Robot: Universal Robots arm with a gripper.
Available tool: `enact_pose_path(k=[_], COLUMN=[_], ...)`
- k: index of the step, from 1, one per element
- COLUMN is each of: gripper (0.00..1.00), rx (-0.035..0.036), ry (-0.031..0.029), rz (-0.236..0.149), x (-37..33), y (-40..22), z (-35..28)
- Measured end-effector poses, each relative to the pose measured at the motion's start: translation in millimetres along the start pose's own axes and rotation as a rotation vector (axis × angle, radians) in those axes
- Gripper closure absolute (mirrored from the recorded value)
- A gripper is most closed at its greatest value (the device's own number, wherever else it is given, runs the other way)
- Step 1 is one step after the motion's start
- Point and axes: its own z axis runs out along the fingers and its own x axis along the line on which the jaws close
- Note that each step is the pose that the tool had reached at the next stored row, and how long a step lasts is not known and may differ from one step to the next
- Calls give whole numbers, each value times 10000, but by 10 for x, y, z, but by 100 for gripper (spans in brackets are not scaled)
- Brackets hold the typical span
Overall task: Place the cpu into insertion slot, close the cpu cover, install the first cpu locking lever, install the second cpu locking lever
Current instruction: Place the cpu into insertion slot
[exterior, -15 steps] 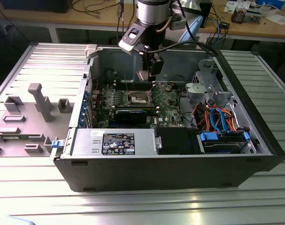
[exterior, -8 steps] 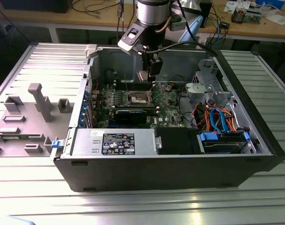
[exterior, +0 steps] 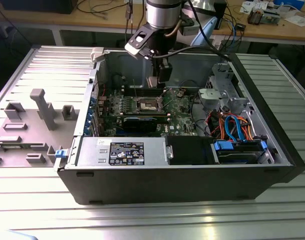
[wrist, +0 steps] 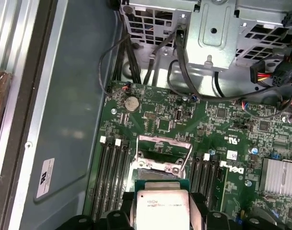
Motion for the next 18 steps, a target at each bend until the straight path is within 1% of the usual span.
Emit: enact_pose_path(k=[2,3,7,8,9,10,13,17,18], gripper=[46,46,46,46,46,46,46,46,46], rx=[31,34,34,30,29,27,26,17,15], ry=[-4,-8,-9,-10,-18,-22,-21,-41,-44], rz=[163,259,332,401,531,604,615,1041,1098], x=[1,0,1,2,2,9,25,25,26], y=[-1,-1,-1,-4,-8,-18,-31,-39,-45], z=[15,16,18,26,38,69,119,191,212])
